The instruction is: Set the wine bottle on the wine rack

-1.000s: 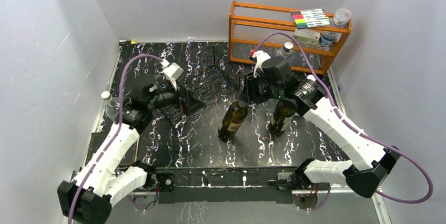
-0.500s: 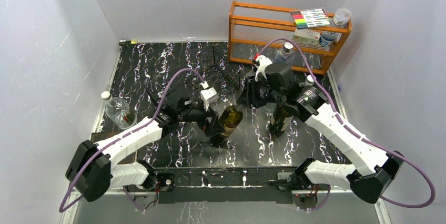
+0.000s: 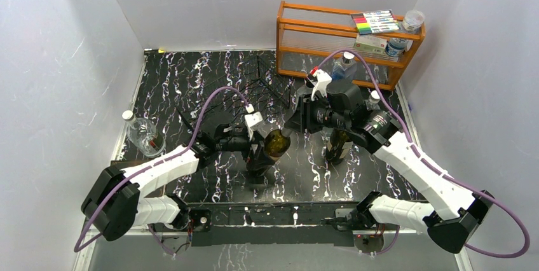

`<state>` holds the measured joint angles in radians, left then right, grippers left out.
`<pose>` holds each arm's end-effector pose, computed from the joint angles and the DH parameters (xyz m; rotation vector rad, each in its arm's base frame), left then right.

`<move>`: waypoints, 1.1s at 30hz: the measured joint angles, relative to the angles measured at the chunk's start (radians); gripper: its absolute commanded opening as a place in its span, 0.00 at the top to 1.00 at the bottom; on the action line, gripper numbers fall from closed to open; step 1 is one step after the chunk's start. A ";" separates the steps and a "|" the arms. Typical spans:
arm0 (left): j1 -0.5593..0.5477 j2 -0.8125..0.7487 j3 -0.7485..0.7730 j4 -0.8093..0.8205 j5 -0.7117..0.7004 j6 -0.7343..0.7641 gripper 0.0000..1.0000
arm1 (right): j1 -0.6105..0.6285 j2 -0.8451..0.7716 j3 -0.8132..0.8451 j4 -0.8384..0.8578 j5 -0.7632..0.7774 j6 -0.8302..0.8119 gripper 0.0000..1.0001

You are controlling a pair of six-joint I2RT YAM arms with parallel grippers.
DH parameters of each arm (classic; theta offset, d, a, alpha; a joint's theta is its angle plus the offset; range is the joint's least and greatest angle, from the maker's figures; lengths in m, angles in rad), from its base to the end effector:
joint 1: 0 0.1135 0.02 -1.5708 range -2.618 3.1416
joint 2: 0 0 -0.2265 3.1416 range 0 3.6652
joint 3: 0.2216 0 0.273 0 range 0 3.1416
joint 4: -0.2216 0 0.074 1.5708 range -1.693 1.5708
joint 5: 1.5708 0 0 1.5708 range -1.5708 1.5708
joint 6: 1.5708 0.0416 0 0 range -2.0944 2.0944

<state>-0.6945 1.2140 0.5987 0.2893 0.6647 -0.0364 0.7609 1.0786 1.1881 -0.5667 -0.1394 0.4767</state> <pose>0.2096 -0.2080 0.1868 1.0733 1.6677 -1.1142 0.1948 0.1935 0.3510 -0.3965 2.1124 0.8975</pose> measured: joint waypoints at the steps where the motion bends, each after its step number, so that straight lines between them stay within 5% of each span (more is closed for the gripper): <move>1: -0.002 0.000 0.000 0.002 0.010 0.001 0.05 | 0.000 -0.003 -0.005 0.005 -0.006 0.002 0.92; 12: -0.003 -0.018 -0.002 -0.004 0.138 0.047 0.08 | 0.000 -0.031 -0.020 0.038 -0.086 0.034 0.92; 20: -0.005 -0.049 -0.002 -0.033 0.203 0.092 0.59 | 0.000 -0.047 -0.025 0.069 -0.122 0.059 0.89; 22: -0.005 -0.061 -0.002 -0.045 0.194 0.098 0.76 | 0.000 -0.050 -0.025 0.069 -0.124 0.058 0.72; 23: -0.005 -0.069 -0.002 -0.052 0.187 0.105 0.97 | 0.000 -0.050 -0.025 0.069 -0.124 0.058 0.60; 28: -0.009 -0.096 0.023 -0.141 0.104 0.195 1.00 | 0.000 -0.053 -0.025 0.067 -0.159 0.039 0.26; 33: -0.010 -0.095 0.105 -0.305 -0.024 0.391 1.00 | 0.000 -0.048 0.023 -0.015 -0.185 -0.042 0.10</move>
<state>-0.7040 1.1187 0.7036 -0.0154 0.6403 0.3550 0.7609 1.0306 1.2110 -0.5819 -0.3248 0.4351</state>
